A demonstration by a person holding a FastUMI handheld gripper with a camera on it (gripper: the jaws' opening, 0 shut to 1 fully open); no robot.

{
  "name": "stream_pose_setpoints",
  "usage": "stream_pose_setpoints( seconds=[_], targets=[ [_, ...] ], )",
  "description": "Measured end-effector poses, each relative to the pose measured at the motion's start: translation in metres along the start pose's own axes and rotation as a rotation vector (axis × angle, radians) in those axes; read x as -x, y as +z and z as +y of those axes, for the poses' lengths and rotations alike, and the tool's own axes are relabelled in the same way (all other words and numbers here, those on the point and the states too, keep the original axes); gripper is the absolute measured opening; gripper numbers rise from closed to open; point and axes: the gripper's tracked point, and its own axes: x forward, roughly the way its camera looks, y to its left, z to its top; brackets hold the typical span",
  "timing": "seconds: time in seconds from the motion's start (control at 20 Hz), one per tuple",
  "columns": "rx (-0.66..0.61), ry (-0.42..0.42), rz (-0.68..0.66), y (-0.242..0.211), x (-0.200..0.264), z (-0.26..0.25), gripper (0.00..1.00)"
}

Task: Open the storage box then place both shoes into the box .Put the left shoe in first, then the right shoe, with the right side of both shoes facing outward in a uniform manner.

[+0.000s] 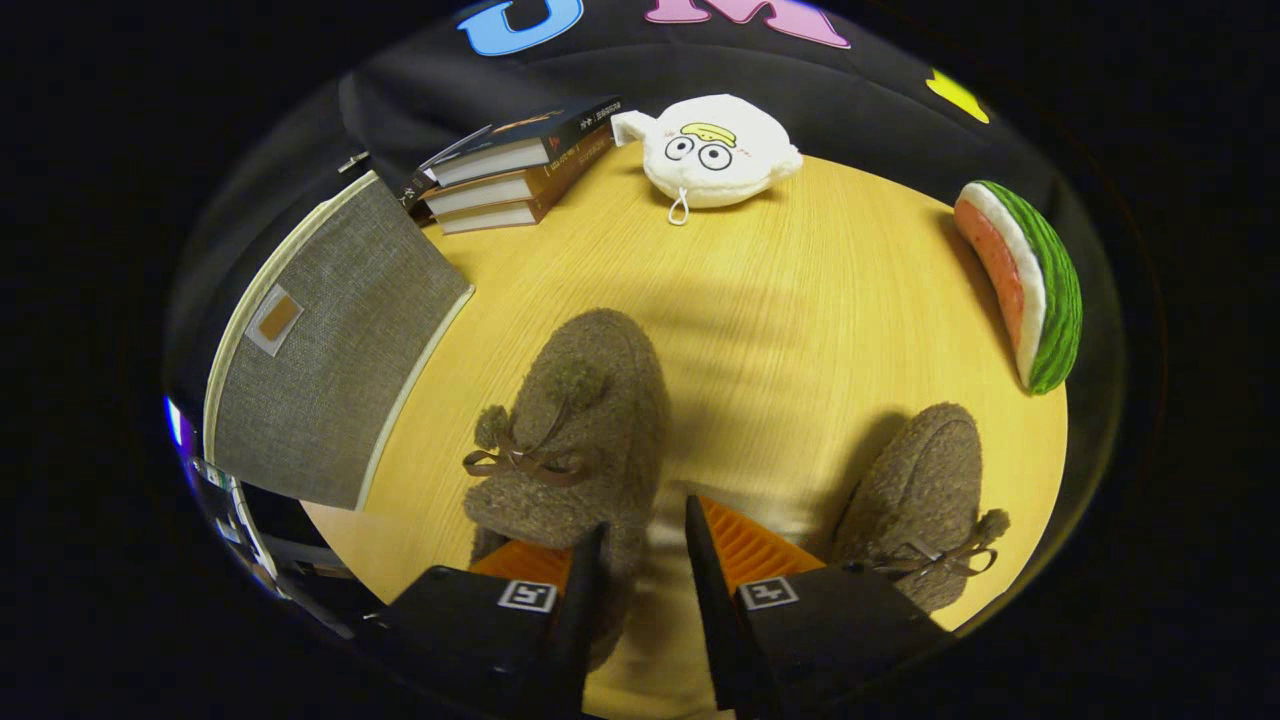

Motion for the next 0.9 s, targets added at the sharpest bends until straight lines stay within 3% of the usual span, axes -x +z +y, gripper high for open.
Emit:
stream_pose_setpoints(
  seconds=[0.05, 0.1, 0.15, 0.2, 0.3, 0.6, 0.9],
  targets=[
    [-0.019, -0.008, 0.009, -0.003, -0.002, 0.002, 0.42],
    [-0.031, -0.007, 0.007, 0.000, -0.002, 0.003, 0.23],
    [-0.037, -0.012, 0.009, 0.000, -0.002, 0.004, 0.21],
    [-0.035, -0.010, 0.007, 0.000, -0.002, 0.004, 0.12],
    [-0.051, 0.002, -0.005, -0.001, -0.001, 0.003, 0.06],
    [-0.134, -0.059, -0.042, 0.010, 0.017, 0.005, 0.05],
    [-0.299, -0.083, -0.144, 0.026, 0.099, 0.039, 0.05]
  ],
)
